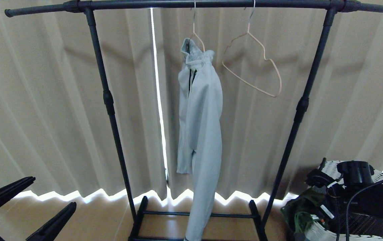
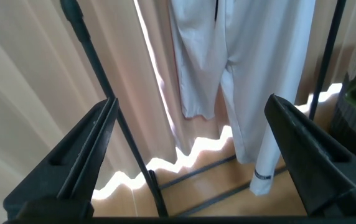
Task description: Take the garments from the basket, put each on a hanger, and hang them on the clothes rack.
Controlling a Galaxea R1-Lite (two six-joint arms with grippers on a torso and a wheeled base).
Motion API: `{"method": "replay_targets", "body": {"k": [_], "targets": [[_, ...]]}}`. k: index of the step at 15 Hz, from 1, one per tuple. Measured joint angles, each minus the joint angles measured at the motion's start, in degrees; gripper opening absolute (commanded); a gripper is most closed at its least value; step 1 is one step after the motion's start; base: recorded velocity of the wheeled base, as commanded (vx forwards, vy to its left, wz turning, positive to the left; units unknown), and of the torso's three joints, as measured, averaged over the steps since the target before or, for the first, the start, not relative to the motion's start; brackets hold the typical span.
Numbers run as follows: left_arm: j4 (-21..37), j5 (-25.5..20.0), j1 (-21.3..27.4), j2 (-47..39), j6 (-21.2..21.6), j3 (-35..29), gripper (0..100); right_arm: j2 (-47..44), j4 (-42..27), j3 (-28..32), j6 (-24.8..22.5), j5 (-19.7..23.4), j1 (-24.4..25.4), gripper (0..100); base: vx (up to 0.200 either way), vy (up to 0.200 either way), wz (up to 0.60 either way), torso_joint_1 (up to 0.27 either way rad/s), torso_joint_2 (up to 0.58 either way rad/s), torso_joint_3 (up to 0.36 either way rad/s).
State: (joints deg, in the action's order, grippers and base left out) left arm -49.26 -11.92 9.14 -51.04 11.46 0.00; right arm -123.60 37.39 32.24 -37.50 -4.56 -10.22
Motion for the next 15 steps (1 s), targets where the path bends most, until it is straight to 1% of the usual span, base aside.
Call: {"method": "replay_targets", "body": {"k": [2,3,8,11,12,15], "targets": [[0.13,-0.01,0.00,1.62,0.30,0.00,100,-0.96,0.05,1.07,0.00,-0.01,-0.59,100,0.000,0.000,0.00,0.000,0.00,0.000],[0.62,-0.01,0.00,2.07,0.41,0.00,100,-1.21,0.02,1.44,0.00,0.02,-0.69,0,0.000,0.000,0.00,0.000,0.00,0.000],[0.90,-0.01,0.06,3.02,0.41,0.00,100,-1.62,0.40,2.15,0.09,0.18,-0.78,0,0.000,0.000,0.00,0.000,0.00,0.000],[1.17,-0.01,0.15,3.08,0.35,0.00,100,-0.71,4.05,0.74,0.26,0.51,-0.91,0,0.000,0.000,0.00,0.000,0.00,0.000],[1.18,-0.01,0.15,3.08,0.35,0.00,100,0.21,5.69,0.02,0.44,0.60,-0.96,0,0.000,0.000,0.00,0.000,0.00,0.000],[1.17,-0.06,0.26,3.08,0.39,0.00,100,5.46,6.79,-2.73,1.27,0.77,-0.74,0,0.000,0.000,0.00,0.000,0.00,0.000]]}}
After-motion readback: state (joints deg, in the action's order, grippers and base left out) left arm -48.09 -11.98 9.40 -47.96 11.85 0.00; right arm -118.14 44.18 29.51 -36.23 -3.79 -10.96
